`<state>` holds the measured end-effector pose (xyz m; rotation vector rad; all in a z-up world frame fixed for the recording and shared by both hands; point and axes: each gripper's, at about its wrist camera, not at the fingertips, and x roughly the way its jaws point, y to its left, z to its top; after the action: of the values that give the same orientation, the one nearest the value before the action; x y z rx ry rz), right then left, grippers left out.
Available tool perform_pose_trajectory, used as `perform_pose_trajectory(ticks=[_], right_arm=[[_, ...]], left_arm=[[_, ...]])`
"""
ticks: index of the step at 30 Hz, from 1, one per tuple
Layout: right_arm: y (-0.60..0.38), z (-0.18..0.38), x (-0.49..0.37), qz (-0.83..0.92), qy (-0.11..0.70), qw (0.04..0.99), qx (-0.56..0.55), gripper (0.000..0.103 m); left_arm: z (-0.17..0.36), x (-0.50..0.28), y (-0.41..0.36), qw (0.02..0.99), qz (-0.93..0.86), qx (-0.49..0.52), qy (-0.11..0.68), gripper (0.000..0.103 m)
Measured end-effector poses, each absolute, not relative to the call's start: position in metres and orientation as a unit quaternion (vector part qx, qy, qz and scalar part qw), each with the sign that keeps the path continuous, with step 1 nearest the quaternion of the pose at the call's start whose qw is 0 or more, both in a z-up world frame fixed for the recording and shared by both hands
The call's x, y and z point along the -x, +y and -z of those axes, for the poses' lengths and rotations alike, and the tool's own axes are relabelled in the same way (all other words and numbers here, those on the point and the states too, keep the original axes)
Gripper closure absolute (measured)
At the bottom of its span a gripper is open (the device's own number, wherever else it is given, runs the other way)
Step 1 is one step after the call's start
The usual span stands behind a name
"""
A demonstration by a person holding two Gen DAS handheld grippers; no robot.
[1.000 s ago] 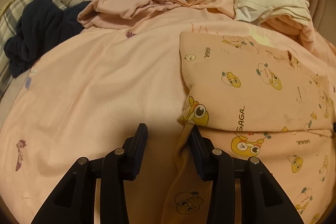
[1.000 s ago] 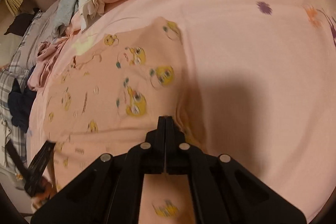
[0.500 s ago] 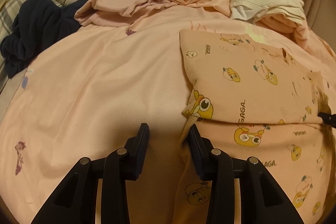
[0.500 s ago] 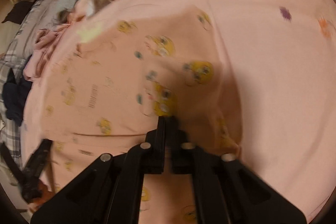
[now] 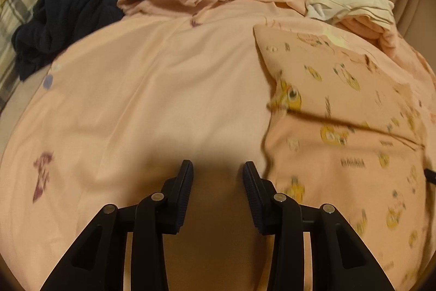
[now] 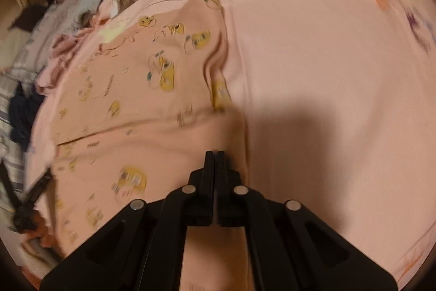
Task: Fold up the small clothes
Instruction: 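Open right tool and move both tools to the other shirt side, then grip the other sleeve cuff with left tool while right tool grips the shirt side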
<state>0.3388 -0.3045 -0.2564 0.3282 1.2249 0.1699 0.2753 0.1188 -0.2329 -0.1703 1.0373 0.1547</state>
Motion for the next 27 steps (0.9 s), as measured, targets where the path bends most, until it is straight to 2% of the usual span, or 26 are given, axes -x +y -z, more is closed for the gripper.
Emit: perform_pose_trajectory(ticks=[2, 4, 5, 6, 7, 9, 12, 21, 27], right_arm=[[-0.310, 0.249, -0.319, -0.099, 0.574, 0.798, -0.156, 0.091], [-0.313, 0.241, -0.297, -0.112, 0.567, 0.799, -0.167, 0.069], [-0.313, 0.237, -0.287, -0.116, 0.558, 0.802, -0.177, 0.062], [-0.317, 0.232, -0.274, -0.120, 0.548, 0.806, -0.191, 0.050], [-0.322, 0.228, -0.258, -0.128, 0.538, 0.808, -0.205, 0.045], [-0.327, 0.225, -0.236, -0.136, 0.530, 0.806, -0.226, 0.042], [-0.338, 0.227, -0.201, -0.126, 0.523, 0.801, -0.262, 0.035], [-0.351, 0.259, -0.125, -0.078, 0.525, 0.762, -0.371, 0.035], [-0.328, 0.259, -0.099, -0.091, 0.523, 0.759, -0.379, 0.033]], left_arm=[[0.228, -0.261, 0.125, 0.851, -0.058, 0.112, 0.509, 0.062], [0.223, -0.243, 0.134, 0.833, -0.021, 0.160, 0.529, 0.056], [0.221, -0.231, 0.139, 0.825, 0.000, 0.194, 0.531, 0.054], [0.218, -0.220, 0.145, 0.819, 0.015, 0.228, 0.527, 0.049], [0.217, -0.207, 0.151, 0.811, 0.026, 0.262, 0.522, 0.041], [0.217, -0.183, 0.163, 0.792, 0.036, 0.323, 0.516, 0.034], [0.221, -0.147, 0.176, 0.767, 0.046, 0.395, 0.504, 0.032], [0.238, -0.077, 0.157, 0.743, 0.054, 0.457, 0.487, 0.031], [0.258, -0.071, 0.124, 0.689, 0.128, 0.513, 0.495, 0.030]])
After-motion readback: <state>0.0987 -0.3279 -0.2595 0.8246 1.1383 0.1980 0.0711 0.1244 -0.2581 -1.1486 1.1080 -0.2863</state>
